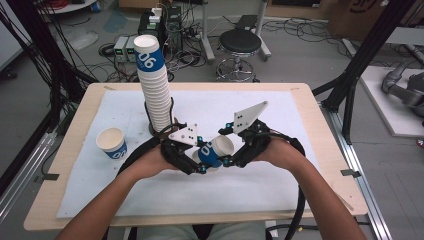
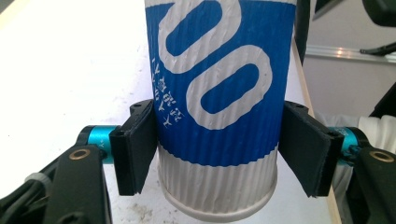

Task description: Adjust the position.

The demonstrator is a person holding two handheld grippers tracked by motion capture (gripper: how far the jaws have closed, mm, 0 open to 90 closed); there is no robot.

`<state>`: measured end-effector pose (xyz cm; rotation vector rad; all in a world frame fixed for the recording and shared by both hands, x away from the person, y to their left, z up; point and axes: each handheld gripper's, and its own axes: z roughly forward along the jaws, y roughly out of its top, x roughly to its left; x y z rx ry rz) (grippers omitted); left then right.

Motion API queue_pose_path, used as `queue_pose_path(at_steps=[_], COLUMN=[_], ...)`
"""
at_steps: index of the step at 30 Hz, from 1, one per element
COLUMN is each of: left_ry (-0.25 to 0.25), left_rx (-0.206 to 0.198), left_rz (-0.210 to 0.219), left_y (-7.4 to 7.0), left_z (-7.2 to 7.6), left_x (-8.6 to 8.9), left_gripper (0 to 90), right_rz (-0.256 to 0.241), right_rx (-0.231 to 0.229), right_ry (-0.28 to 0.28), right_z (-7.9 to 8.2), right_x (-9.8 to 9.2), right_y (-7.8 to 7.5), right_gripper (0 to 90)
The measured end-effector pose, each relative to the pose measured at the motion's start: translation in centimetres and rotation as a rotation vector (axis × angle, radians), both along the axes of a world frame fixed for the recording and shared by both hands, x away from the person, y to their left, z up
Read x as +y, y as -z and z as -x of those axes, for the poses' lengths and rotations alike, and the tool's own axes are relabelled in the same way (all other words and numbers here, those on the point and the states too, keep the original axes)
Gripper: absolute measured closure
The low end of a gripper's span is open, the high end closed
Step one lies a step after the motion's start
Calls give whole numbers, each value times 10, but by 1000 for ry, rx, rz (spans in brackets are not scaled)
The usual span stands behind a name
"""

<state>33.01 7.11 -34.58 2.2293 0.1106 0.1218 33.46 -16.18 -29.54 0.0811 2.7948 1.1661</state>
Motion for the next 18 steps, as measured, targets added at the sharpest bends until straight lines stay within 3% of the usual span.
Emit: queue_pose_path(at_steps=[10,18], left_ry=[25,48], left_rx=[-5,-5], left_rz=[-39,-31], left_y=[-1,2], left_z=[2,3], left_x=[-6,-6], left_gripper=[311,313], right_rz=[95,104], right_rx=[10,44], right_ry=[-39,-47], right_z=[0,-1], right_x=[12,10], right_y=[6,7], right_gripper=[253,321])
